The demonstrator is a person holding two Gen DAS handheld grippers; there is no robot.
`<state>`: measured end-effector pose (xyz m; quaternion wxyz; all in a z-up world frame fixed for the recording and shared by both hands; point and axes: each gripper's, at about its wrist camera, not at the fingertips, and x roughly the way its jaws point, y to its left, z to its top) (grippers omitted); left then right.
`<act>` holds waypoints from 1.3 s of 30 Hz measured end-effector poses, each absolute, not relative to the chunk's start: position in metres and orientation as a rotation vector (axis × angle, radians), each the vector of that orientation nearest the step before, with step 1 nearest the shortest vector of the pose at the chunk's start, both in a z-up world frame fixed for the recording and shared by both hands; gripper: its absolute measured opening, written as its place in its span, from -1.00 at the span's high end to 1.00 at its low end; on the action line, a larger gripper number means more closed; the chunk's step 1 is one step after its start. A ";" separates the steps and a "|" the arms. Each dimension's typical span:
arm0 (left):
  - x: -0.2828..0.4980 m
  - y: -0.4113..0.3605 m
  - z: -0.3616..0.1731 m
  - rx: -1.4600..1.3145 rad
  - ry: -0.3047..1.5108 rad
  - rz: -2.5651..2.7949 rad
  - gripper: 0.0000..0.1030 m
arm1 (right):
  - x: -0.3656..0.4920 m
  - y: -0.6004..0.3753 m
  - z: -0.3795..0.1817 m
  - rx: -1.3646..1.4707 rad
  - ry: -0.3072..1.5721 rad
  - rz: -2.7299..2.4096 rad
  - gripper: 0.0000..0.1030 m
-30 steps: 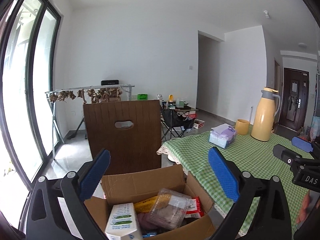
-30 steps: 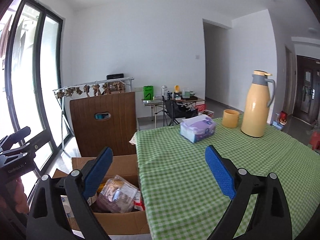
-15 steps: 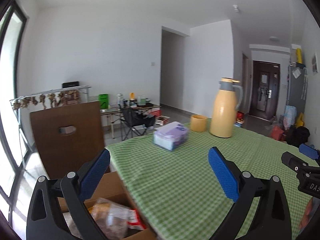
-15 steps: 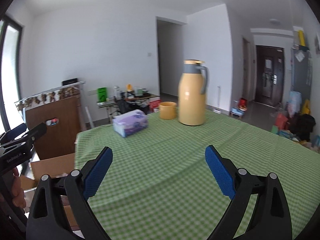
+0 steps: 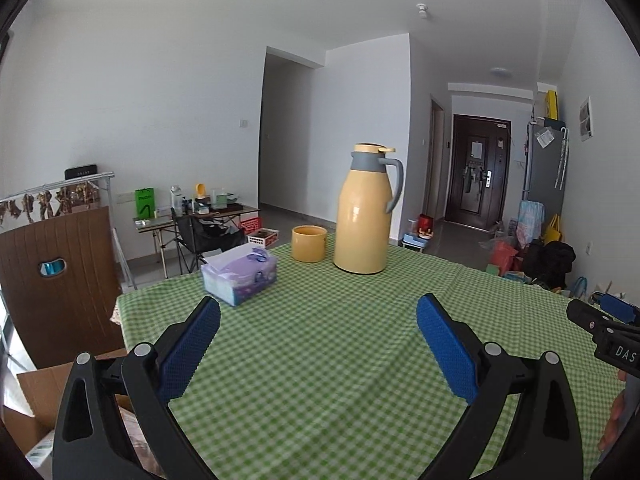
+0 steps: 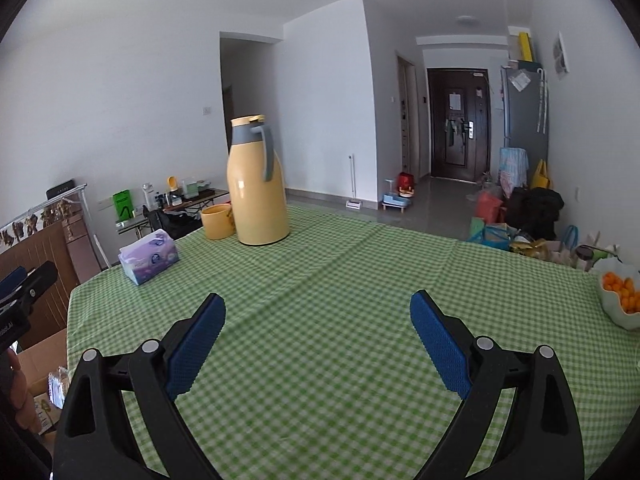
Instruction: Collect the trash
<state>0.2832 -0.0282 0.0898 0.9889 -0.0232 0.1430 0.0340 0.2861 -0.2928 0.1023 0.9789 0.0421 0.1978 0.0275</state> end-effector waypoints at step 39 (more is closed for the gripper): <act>0.057 -0.026 0.086 -0.075 0.269 0.091 -0.85 | 0.117 -0.255 0.094 0.028 0.377 0.118 -0.74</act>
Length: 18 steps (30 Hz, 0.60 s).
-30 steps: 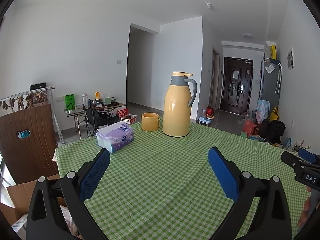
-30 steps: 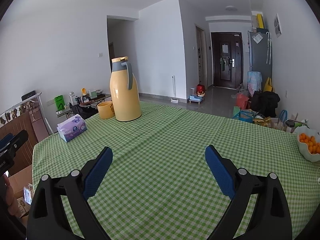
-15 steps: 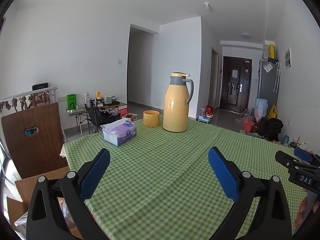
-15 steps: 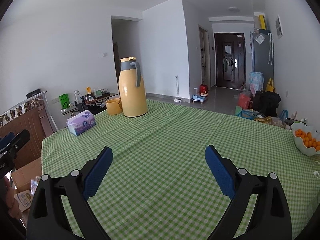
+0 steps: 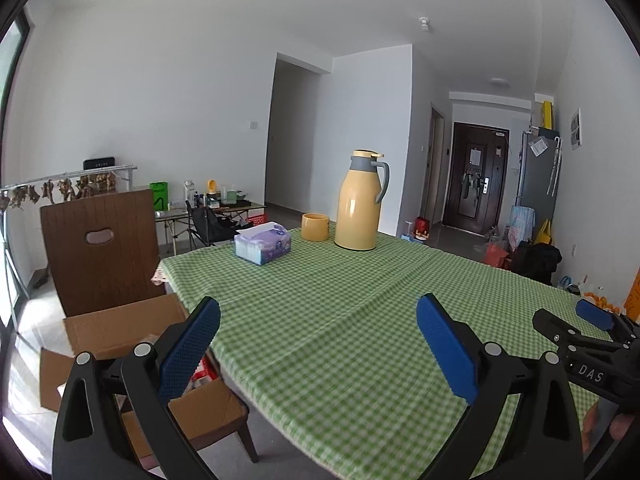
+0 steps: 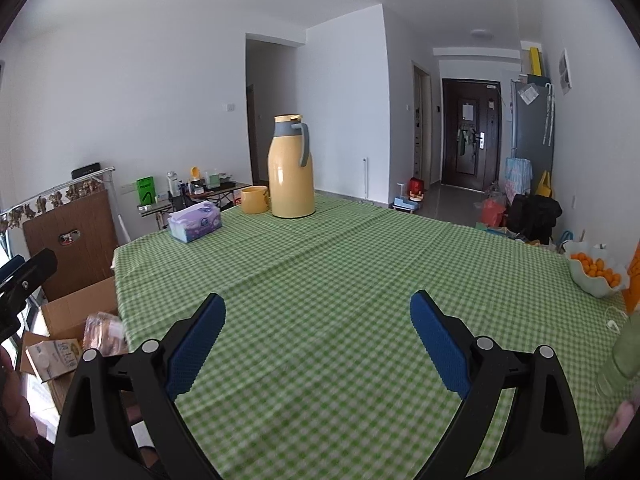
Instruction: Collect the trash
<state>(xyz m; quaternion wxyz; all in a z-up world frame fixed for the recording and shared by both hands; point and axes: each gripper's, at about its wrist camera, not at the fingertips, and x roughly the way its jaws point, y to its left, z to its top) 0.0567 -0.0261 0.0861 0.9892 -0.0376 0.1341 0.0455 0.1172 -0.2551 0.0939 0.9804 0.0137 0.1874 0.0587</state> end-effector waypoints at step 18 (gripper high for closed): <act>-0.085 -0.024 0.071 -0.003 0.255 0.172 -0.85 | -0.014 -0.226 0.087 0.009 0.311 0.149 -0.74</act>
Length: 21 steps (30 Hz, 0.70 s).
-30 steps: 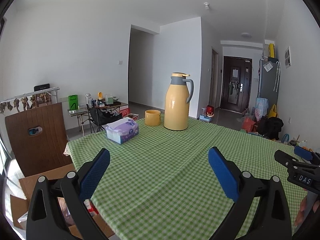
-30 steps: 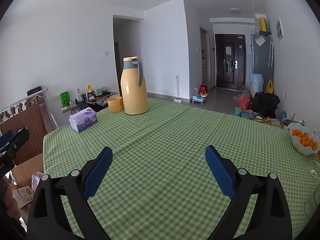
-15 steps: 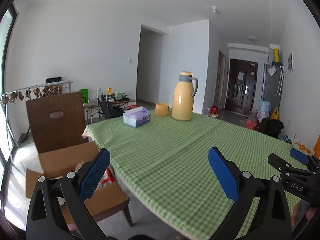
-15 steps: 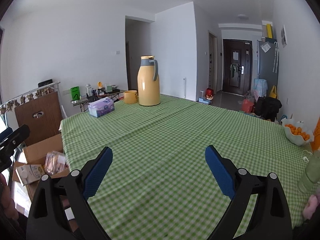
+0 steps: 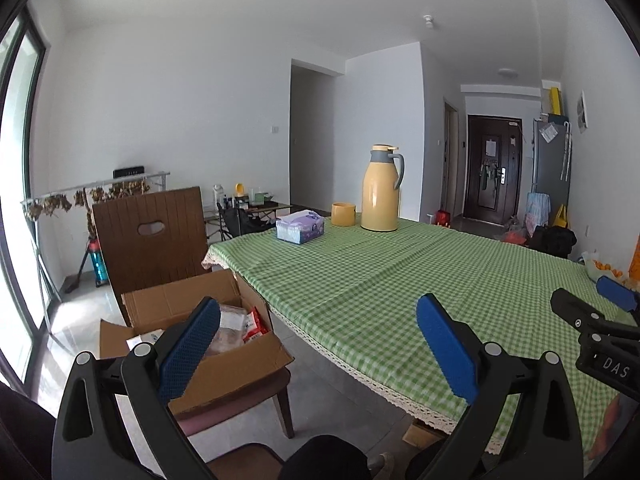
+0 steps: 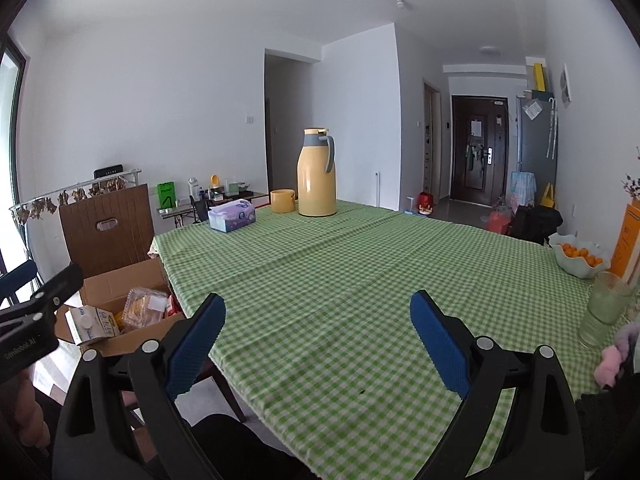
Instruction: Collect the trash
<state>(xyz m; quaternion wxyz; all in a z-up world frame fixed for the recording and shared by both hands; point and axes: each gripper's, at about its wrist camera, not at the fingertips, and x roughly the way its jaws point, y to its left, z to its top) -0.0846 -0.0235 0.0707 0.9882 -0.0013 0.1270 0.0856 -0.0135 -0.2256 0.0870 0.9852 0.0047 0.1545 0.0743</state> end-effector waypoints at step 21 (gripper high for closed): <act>-0.094 -0.013 0.088 -0.050 0.231 0.146 -0.85 | -0.034 -0.215 0.094 -0.031 0.267 0.121 -0.74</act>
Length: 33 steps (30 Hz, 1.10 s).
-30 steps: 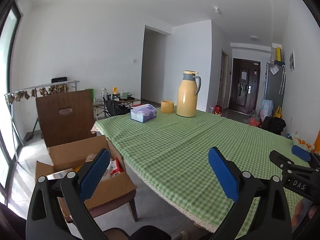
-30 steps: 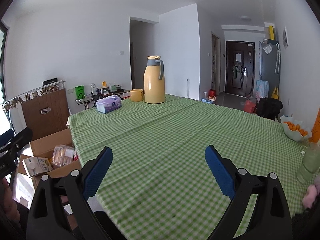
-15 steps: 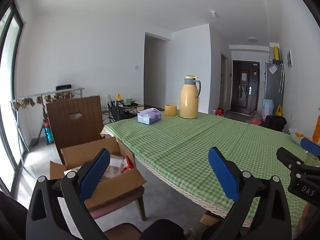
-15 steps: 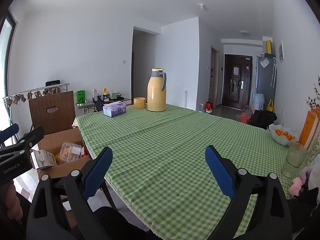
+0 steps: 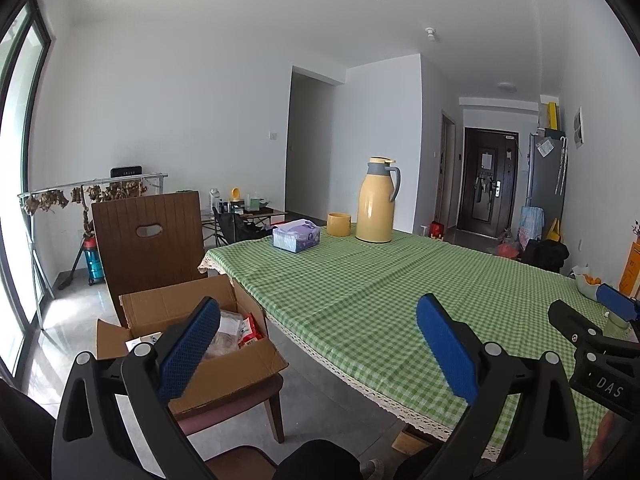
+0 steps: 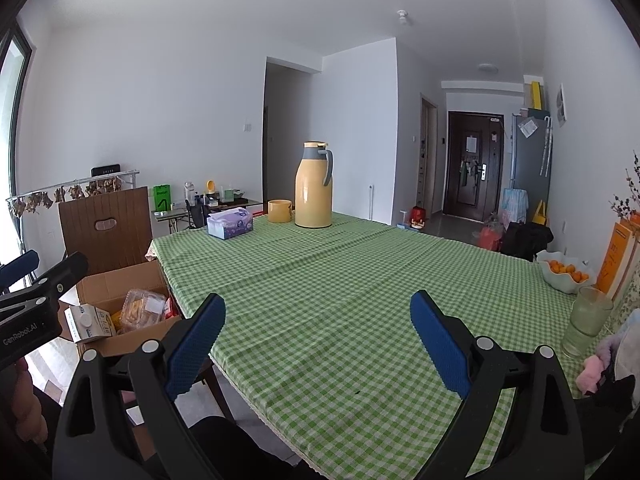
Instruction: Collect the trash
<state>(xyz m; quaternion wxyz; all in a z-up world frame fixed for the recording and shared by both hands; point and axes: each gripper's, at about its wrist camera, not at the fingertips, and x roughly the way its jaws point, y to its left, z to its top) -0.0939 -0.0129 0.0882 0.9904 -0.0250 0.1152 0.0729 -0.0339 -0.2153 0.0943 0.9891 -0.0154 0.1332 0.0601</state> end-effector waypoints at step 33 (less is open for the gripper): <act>-0.102 -0.013 0.095 -0.051 0.205 0.154 -0.85 | -0.037 -0.213 0.099 -0.024 0.259 0.133 -0.74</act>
